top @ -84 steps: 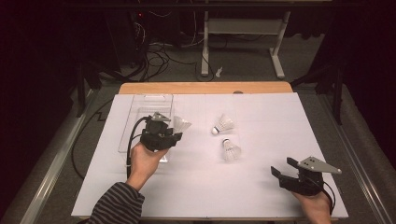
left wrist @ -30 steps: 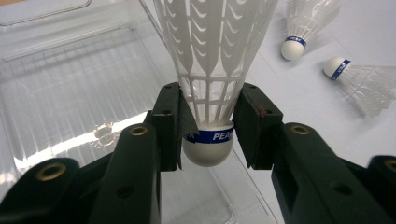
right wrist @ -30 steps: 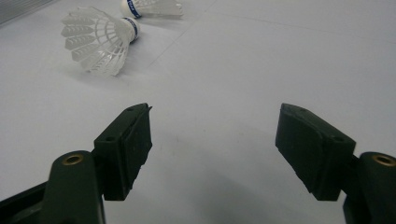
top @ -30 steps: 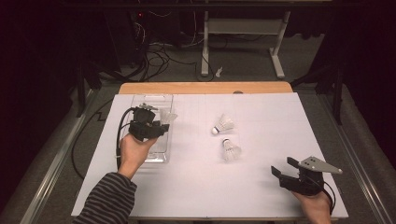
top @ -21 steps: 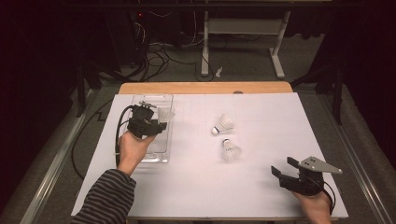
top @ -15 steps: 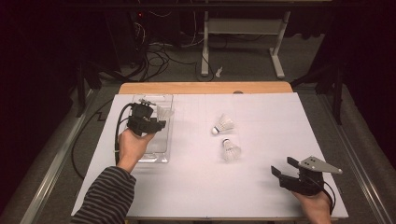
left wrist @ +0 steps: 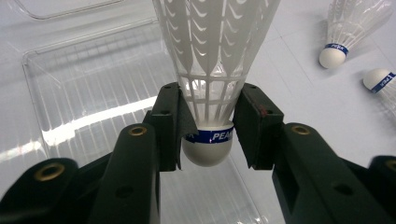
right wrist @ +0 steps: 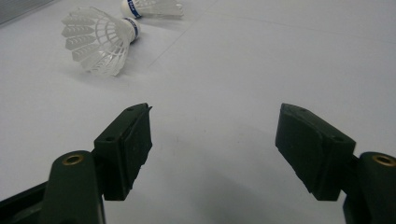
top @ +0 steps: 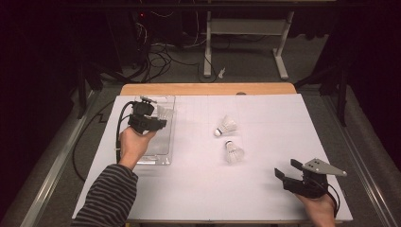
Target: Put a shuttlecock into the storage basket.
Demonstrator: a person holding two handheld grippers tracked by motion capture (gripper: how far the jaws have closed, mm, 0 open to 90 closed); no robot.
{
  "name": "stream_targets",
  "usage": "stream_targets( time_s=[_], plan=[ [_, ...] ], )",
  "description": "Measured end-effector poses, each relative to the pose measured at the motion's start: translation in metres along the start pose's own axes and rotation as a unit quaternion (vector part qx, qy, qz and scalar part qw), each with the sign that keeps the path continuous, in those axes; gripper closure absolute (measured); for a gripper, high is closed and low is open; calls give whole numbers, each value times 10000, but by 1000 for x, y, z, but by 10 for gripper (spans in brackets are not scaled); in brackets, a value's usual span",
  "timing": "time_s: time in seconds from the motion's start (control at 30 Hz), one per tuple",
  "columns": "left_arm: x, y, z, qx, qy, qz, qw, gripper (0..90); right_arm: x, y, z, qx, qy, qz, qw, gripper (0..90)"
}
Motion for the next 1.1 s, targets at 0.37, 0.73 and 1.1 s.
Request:
stream_targets(
  time_s=[0.37, 0.73, 1.1],
  plan=[
    [-9, 7, -6, -7, -277, 0, 9996, 631, 0, -1, 1, -1, 42, 11, 10000, 276],
    [-16, 16, -10, -259, -130, -56, 9996, 629, 0, 0, 1, -15, 22, 6, 10000, 276],
    [-20, 25, -18, -418, -242, -71, 9988, 626, 0, 0, 1, -11, 29, -12, 10000, 276]
  ],
)
Point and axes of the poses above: each handheld gripper's, and its own axes: y roughly forward along the jaws, x roughly out of its underside, z roughly to its right, the point moved 4 cm from there along y, roughly forward along the jaws, and after that the axes turned 8 degrees about x, right-handed, at the moved point
